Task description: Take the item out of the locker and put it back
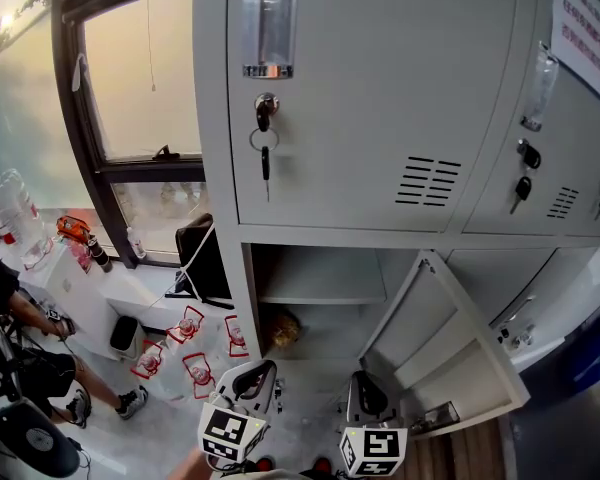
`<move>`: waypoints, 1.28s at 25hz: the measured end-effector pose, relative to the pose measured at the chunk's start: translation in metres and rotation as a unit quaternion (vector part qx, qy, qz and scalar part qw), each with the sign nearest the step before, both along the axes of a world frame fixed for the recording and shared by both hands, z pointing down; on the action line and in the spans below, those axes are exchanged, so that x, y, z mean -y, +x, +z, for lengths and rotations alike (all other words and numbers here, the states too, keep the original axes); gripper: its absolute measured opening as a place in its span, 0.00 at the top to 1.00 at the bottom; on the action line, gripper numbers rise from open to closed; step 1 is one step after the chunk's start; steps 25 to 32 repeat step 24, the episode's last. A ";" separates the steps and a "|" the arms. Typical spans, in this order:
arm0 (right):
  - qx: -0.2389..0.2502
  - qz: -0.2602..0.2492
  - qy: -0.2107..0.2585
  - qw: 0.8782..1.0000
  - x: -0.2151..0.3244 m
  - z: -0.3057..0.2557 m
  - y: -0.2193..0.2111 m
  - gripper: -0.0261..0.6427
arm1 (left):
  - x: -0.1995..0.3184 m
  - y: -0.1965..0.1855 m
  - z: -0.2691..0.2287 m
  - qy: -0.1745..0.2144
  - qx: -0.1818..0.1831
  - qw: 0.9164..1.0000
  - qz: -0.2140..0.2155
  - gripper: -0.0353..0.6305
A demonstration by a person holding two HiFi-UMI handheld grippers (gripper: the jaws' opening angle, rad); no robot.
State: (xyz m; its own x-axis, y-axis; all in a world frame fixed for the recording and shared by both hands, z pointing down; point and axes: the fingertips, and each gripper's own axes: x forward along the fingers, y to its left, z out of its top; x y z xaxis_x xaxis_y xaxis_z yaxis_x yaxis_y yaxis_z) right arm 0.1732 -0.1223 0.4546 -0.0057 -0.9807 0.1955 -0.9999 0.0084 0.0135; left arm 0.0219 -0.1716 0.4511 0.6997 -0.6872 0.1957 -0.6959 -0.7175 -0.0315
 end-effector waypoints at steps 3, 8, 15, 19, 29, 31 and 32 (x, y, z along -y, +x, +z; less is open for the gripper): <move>-0.001 -0.004 -0.001 1.000 0.002 0.000 -0.002 0.92 | 0.000 0.001 0.000 0.000 -0.001 1.000 -0.001 0.91; -0.003 -0.008 -0.002 1.000 0.004 0.001 -0.003 0.92 | 0.002 0.000 0.000 0.002 0.000 1.000 -0.004 0.91; -0.003 -0.011 -0.004 1.000 0.004 0.004 -0.004 0.92 | 0.001 0.001 0.000 0.002 0.001 1.000 -0.004 0.91; -0.003 -0.011 -0.003 1.000 0.004 0.003 -0.005 0.92 | 0.001 0.001 0.000 0.002 0.000 1.000 -0.005 0.91; -0.002 -0.012 -0.001 1.000 0.002 0.003 -0.006 0.92 | -0.001 0.000 0.000 0.002 0.000 1.000 -0.005 0.91; -0.002 -0.012 -0.001 1.000 0.002 0.003 -0.006 0.92 | -0.001 0.000 0.000 0.002 0.000 1.000 -0.005 0.91; -0.002 -0.012 -0.001 1.000 0.002 0.003 -0.006 0.92 | -0.001 0.000 0.000 0.002 0.000 1.000 -0.005 0.91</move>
